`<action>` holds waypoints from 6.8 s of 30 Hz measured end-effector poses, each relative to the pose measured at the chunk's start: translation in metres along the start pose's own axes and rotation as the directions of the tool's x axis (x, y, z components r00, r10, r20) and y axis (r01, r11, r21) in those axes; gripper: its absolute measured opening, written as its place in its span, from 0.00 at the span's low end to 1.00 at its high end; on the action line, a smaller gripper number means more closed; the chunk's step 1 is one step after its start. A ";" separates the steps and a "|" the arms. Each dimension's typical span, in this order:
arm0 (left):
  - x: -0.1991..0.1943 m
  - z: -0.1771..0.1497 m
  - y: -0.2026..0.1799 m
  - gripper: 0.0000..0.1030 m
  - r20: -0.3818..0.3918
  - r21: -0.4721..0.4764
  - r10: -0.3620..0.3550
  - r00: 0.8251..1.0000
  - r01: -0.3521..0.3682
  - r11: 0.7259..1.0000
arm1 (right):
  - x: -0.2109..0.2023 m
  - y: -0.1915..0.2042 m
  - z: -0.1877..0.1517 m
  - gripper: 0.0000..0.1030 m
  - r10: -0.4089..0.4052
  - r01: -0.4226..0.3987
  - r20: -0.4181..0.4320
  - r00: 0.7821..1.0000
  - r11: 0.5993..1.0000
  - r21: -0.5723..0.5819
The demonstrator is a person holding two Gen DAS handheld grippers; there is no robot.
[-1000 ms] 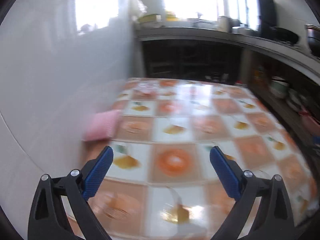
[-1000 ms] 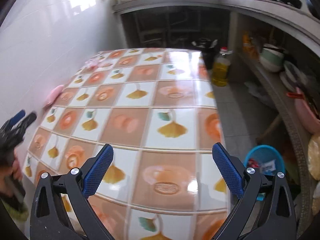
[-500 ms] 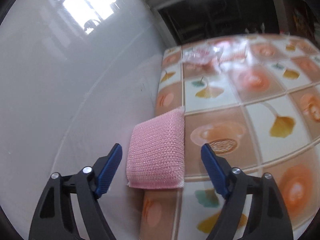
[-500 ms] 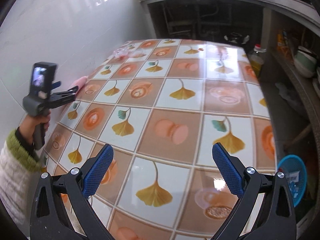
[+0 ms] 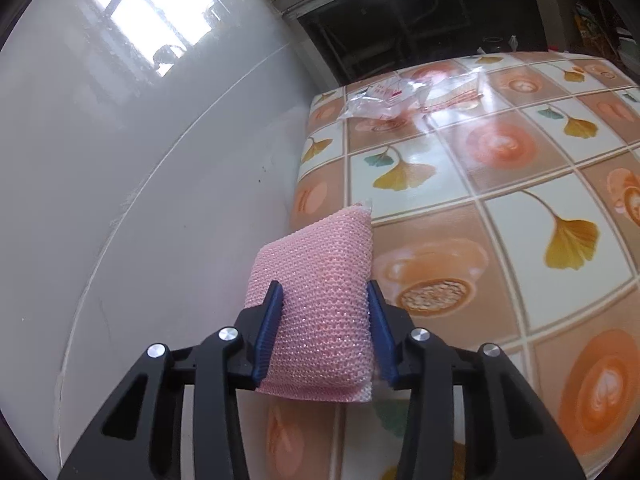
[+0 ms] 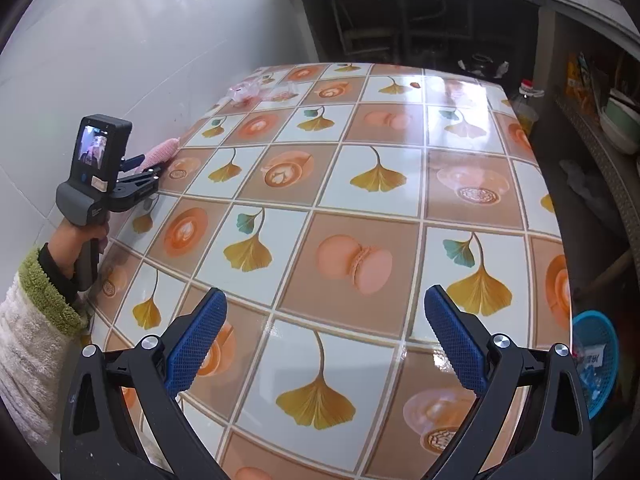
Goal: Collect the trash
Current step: 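Grasp the pink knitted scrubber with the left tool and lift it, then grasp the clear printed plastic bag with the right tool and lift it, then hold the scrubber in the left tool and the bag in the right tool above the table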
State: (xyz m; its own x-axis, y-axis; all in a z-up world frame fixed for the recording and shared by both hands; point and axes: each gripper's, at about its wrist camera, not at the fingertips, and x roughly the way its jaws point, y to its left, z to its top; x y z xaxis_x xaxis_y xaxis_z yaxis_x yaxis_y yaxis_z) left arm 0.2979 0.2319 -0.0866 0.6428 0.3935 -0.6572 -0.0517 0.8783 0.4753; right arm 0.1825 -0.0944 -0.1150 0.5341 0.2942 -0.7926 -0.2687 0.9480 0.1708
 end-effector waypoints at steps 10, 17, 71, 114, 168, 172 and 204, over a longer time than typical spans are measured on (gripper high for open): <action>-0.095 -0.037 -0.034 0.42 0.051 -0.096 -0.404 0.913 0.407 0.908 | -0.015 0.002 -0.009 0.92 0.000 0.000 0.019 1.000 1.000 0.014; -0.127 -0.060 -0.026 0.69 0.136 -0.261 -0.653 0.745 0.663 0.702 | -0.005 -0.002 -0.017 0.92 -0.025 0.026 -0.035 0.999 0.999 0.033; -0.085 -0.080 -0.011 0.81 0.096 -0.390 -0.542 0.835 0.532 0.751 | 0.288 0.134 0.301 0.24 0.077 -0.112 -0.199 0.977 0.979 -0.171; -0.178 -0.102 -0.084 0.88 -0.017 -0.207 -0.627 0.779 0.610 0.765 | -0.017 -0.008 -0.039 0.36 0.148 -0.145 -0.120 0.982 0.989 0.035; -0.195 -0.101 -0.108 0.74 0.051 -0.113 -0.498 0.866 0.501 0.858 | -0.031 -0.029 -0.037 0.07 0.277 -0.260 -0.064 0.959 0.946 0.193; -0.197 -0.101 -0.109 0.74 0.052 -0.112 -0.495 0.867 0.498 0.860 | -0.031 -0.029 -0.037 0.07 0.277 -0.260 -0.065 0.959 0.946 0.192; -0.220 -0.091 -0.117 0.74 0.083 -0.057 -0.443 0.893 0.448 0.892 | -0.049 -0.040 -0.043 0.07 0.307 -0.298 -0.012 0.952 0.933 0.201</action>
State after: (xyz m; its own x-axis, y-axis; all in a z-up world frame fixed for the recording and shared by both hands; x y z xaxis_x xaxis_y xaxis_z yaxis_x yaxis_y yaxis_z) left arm 0.0927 0.0668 -0.0509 0.6600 -0.0606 -0.7489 0.1984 0.9754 0.0959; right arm 0.1329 -0.1521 -0.1084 0.4161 0.5693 -0.7091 -0.2487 0.8213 0.5134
